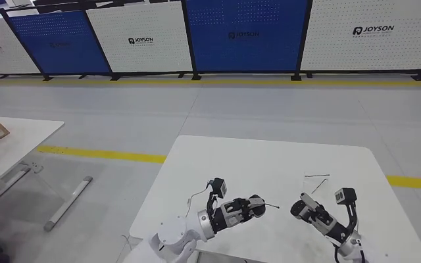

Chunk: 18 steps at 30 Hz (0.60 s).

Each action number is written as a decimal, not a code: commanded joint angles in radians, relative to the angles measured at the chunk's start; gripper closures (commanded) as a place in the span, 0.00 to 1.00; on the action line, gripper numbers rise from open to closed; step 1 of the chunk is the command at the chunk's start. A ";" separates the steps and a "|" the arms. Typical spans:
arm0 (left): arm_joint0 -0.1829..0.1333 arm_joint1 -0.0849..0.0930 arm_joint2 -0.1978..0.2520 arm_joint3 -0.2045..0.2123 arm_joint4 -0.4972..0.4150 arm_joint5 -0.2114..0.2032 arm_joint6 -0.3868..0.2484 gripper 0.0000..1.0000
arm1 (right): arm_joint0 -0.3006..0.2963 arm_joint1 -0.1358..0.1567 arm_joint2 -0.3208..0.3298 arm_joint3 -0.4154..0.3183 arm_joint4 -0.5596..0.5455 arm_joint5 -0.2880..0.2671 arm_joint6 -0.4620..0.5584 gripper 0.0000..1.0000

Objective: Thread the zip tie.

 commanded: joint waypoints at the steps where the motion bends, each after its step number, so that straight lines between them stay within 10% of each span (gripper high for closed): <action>1: 0.000 0.000 0.000 0.000 0.000 0.000 0.000 1.00 | 0.003 0.006 0.024 -0.034 -0.026 0.041 0.013 0.00; 12: 0.000 0.000 0.000 0.000 0.000 0.000 0.000 1.00 | 0.048 0.049 0.261 -0.273 -0.161 0.623 0.019 0.00; 18: 0.000 0.000 0.000 0.000 0.000 0.000 0.000 1.00 | 0.127 0.059 0.201 -0.165 -0.275 0.631 0.044 0.00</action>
